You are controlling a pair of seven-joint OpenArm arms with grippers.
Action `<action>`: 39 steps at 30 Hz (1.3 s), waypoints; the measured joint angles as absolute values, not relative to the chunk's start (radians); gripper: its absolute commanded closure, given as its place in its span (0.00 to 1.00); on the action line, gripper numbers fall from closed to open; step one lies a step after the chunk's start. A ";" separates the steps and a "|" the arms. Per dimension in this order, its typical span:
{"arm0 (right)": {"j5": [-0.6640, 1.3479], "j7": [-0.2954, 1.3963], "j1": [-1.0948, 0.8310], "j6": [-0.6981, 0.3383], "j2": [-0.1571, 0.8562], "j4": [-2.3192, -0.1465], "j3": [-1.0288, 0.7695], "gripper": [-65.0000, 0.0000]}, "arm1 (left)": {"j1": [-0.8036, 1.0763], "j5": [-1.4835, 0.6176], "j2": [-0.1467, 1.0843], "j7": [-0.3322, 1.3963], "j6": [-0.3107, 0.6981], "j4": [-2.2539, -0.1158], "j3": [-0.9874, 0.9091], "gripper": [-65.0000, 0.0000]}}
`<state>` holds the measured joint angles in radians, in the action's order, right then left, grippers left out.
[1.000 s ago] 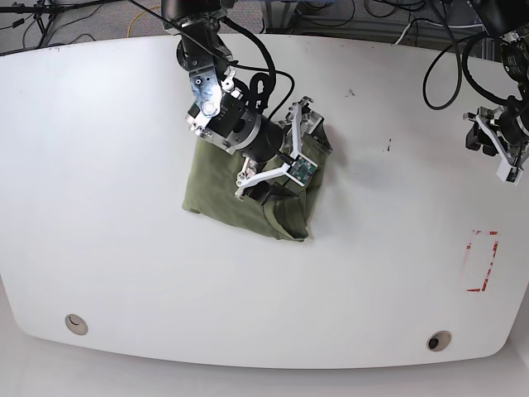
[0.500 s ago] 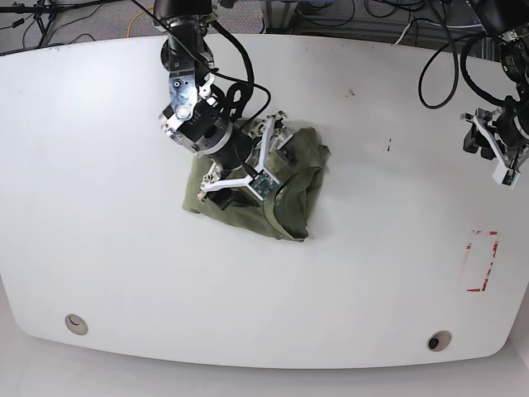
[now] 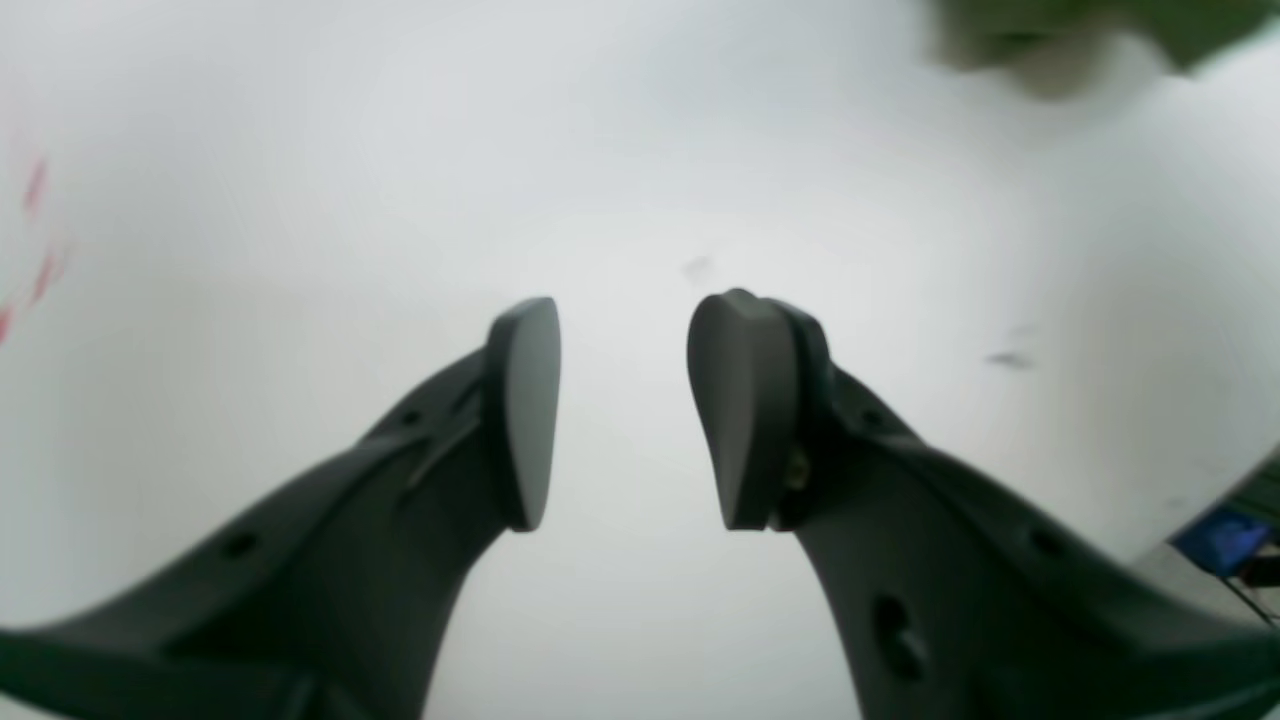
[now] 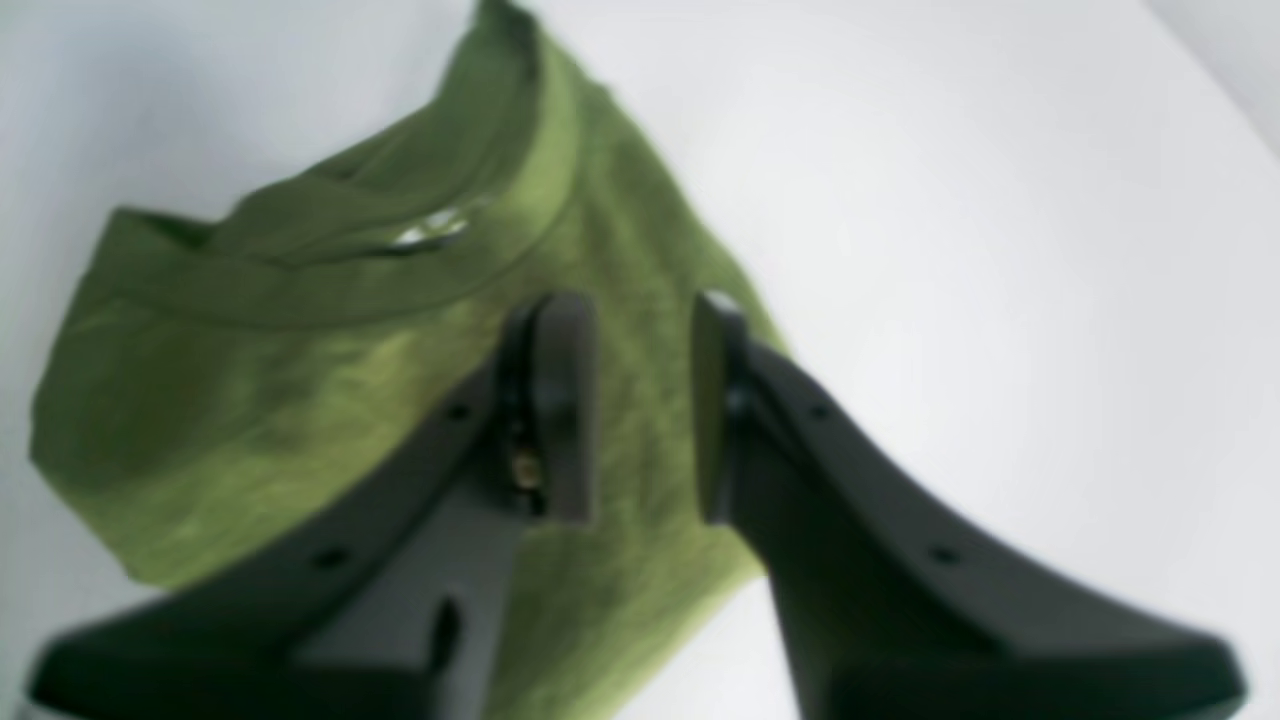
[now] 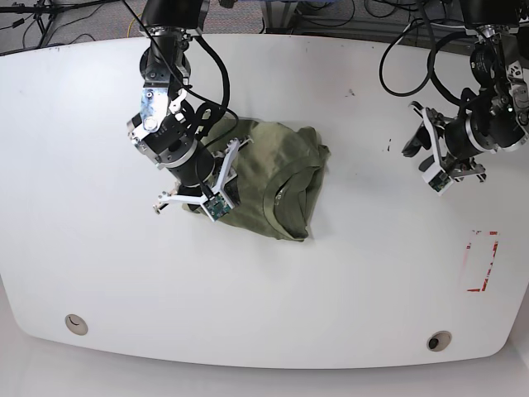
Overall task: Fold the T-shirt properly
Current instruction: 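Bring the left gripper to the bundle and grasp its edge opposite the right gripper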
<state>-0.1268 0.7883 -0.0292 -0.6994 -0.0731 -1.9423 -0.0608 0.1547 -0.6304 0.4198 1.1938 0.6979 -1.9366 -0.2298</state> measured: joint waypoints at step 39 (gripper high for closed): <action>-0.124 0.777 0.130 -0.699 0.033 -1.636 -0.133 0.92 | 0.110 -0.292 0.091 0.941 0.340 -1.897 0.274 0.63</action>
<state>-0.1238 0.7769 0.1295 -0.6991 0.0330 -1.6356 -0.1326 0.1104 -0.2916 0.0906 0.9405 0.3401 -1.8973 0.2741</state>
